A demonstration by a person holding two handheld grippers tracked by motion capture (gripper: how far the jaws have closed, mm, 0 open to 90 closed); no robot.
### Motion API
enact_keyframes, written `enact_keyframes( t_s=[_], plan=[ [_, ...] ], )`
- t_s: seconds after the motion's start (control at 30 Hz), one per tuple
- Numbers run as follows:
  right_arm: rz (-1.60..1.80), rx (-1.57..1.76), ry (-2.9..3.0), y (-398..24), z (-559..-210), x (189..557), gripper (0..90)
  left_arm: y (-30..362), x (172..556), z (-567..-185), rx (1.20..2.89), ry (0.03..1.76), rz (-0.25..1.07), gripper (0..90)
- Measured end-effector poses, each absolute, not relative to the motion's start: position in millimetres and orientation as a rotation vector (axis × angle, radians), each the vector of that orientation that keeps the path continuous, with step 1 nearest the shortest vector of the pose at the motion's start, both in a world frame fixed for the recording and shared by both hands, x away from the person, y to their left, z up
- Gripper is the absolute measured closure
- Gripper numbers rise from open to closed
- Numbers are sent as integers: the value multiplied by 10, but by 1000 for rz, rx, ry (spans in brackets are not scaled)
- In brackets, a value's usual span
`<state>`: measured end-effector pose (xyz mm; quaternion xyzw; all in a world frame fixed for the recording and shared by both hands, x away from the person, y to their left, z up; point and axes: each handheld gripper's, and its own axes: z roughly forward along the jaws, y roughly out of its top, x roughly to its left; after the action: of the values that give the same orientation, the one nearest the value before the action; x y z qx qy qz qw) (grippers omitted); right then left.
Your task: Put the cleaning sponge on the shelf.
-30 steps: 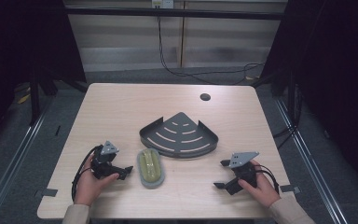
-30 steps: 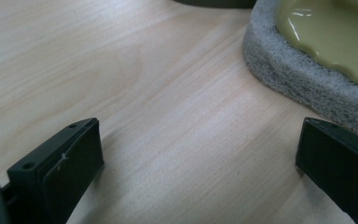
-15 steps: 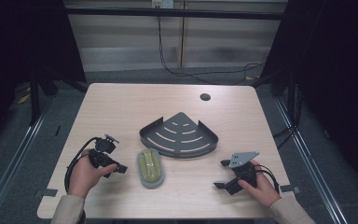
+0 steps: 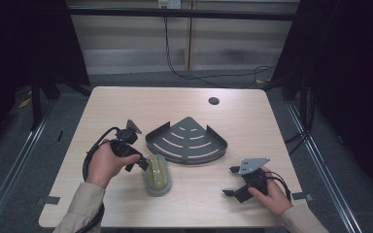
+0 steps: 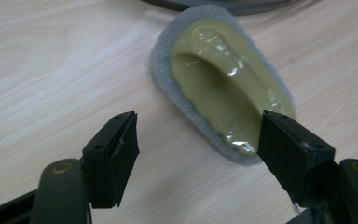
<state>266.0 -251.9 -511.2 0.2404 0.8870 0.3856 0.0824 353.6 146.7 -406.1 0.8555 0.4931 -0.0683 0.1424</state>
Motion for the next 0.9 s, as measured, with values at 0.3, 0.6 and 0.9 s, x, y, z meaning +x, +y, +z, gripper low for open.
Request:
enact_keyframes(
  t_s=[0.3, 0.6, 0.9],
  plan=[
    [1153, 715, 2648, -2519, -5113, 2661, 103, 1187, 3580, -4100, 2472, 1476, -264, 314],
    [1153, 714, 2647, -2519, -5113, 2662, 103, 1055, 3581, -4219, 2488, 1493, -268, 336],
    [1149, 722, 2648, -2520, -5111, 2658, 103, 1015, 3566, -4259, 2547, 1479, -289, 641]
  ],
)
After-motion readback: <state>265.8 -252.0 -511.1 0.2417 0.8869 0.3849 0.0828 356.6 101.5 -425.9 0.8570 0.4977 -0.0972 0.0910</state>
